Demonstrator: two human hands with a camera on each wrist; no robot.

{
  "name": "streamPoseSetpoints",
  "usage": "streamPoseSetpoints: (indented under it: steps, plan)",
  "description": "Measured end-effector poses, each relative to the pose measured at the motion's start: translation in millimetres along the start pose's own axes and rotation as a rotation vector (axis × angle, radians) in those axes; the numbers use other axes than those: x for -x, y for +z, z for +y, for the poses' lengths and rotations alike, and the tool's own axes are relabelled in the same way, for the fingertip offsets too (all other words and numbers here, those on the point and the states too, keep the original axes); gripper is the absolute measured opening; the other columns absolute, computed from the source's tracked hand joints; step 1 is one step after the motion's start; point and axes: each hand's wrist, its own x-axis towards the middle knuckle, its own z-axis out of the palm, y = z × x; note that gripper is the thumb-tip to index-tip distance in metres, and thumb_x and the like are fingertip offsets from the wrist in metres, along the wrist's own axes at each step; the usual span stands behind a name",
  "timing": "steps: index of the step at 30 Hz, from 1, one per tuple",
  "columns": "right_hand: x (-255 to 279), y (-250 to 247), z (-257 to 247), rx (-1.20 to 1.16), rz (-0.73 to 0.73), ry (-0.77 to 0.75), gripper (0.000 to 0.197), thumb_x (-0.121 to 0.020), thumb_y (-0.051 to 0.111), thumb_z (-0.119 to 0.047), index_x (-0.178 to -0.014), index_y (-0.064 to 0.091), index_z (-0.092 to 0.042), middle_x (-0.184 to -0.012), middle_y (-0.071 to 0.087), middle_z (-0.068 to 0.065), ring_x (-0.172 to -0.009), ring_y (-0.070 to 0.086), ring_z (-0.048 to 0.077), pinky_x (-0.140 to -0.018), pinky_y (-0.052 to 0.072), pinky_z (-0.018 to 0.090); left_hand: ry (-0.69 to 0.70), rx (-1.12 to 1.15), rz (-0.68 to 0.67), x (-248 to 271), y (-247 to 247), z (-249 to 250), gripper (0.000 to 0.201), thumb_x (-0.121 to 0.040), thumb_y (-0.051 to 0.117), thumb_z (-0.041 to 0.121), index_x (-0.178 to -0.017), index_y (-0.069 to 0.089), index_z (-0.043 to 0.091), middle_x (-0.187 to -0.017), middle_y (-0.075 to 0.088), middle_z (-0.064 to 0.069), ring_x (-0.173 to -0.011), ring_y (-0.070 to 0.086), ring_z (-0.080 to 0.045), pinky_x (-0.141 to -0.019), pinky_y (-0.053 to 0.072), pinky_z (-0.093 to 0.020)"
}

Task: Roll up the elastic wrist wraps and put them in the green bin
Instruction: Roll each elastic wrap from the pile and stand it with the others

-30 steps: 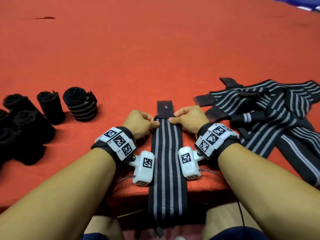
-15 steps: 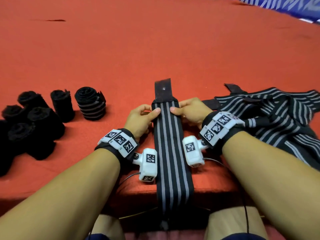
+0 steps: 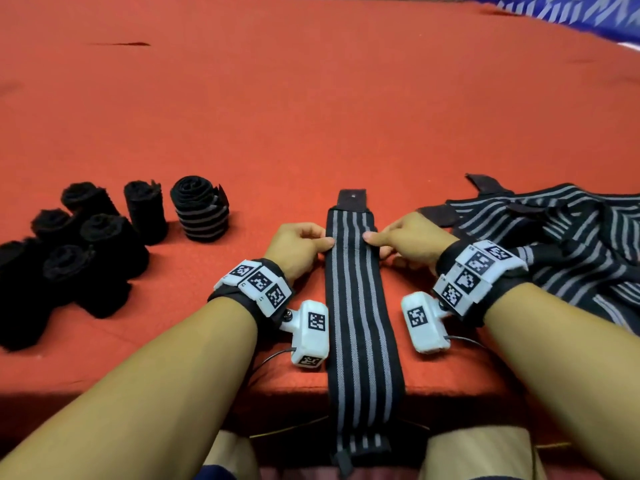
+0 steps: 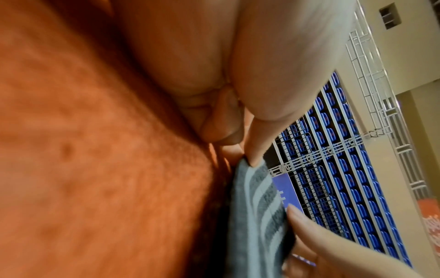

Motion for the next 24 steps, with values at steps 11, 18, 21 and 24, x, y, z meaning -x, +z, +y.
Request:
streamPoseSetpoints:
  steps: [11, 18, 21, 24]
  plan:
    - [-18.9, 11.2, -6.8, -0.015, 0.147, -0.071, 0.024, -0.095, 0.069, -0.02, -0.073, 0.061, -0.015, -0.052, 0.058, 0.003, -0.049, 0.052, 0.017, -0.055, 0.047, 0.03, 0.036, -0.156, 0.023, 0.6, 1.6, 1.7, 0.015, -0.086, 0.078, 0.008, -0.099, 0.07, 0.005, -0.067, 0.066, 0.004, -0.046, 0.058, -0.001, -0.05, 0.046, -0.015]
    - [4.8, 14.9, 0.1, -0.051, 0.116, -0.056, 0.037, -0.091, 0.074, -0.025, -0.067, 0.048, -0.017, -0.054, 0.058, 0.007, -0.058, 0.055, 0.025, -0.049, 0.044, 0.029, 0.056, -0.233, 0.001, 0.9, 0.0, 1.5, 0.017, -0.085, 0.077, 0.001, -0.1, 0.072, 0.004, -0.068, 0.071, 0.009, -0.066, 0.068, -0.002, -0.069, 0.052, -0.016]
    - [33.0, 16.9, 8.2, -0.073, 0.097, -0.06, 0.026, -0.088, 0.078, -0.023, -0.081, 0.054, -0.016, -0.063, 0.062, 0.01, -0.062, 0.056, 0.025, -0.047, 0.041, 0.028, 0.05, -0.253, 0.006, 0.2, 0.3, 1.8, 0.015, -0.083, 0.079, 0.002, -0.093, 0.069, 0.008, -0.059, 0.067, 0.012, -0.059, 0.065, -0.001, -0.068, 0.052, -0.018]
    - [57.9, 25.9, 21.7, -0.075, 0.137, -0.07, 0.028, -0.082, 0.083, -0.022, -0.091, 0.059, -0.01, -0.066, 0.065, 0.004, -0.06, 0.06, 0.02, -0.053, 0.049, 0.031, 0.04, -0.28, -0.003, 3.4, 1.6, 5.8, 0.017, -0.083, 0.079, 0.002, -0.095, 0.068, 0.006, -0.065, 0.067, 0.006, -0.062, 0.065, -0.009, -0.073, 0.054, -0.025]
